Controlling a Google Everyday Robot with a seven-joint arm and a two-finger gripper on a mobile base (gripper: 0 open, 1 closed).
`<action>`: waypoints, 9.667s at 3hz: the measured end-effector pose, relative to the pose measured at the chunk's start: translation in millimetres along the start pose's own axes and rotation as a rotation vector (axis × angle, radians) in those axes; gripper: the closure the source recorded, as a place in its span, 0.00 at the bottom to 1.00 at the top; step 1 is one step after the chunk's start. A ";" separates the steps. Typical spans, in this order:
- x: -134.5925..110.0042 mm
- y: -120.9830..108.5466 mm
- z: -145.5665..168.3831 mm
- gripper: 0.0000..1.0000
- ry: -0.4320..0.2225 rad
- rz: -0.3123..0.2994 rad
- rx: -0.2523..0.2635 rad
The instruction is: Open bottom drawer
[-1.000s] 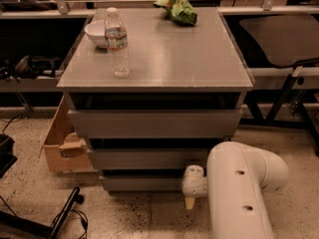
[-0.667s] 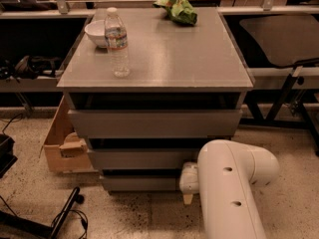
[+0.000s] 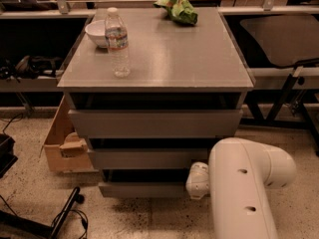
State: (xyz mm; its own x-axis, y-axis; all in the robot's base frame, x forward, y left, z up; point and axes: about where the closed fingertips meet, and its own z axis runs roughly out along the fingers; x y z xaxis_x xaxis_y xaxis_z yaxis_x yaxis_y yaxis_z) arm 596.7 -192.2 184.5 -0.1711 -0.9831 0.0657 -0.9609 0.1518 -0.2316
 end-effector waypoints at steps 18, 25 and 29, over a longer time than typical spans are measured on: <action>-22.8 46.4 -36.0 0.00 -0.090 -0.042 0.024; 38.2 98.2 -15.6 0.87 0.015 0.060 -0.149; 52.0 119.7 -22.9 1.00 0.020 0.071 -0.186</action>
Offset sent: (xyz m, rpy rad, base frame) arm -0.0082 -0.0068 0.0047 -0.0049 0.0082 -0.0239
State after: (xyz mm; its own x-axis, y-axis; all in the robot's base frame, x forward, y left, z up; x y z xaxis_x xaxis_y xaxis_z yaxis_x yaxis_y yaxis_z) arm 467.8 -222.8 182.4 -0.2424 -0.9672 0.0753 -0.9696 0.2388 -0.0534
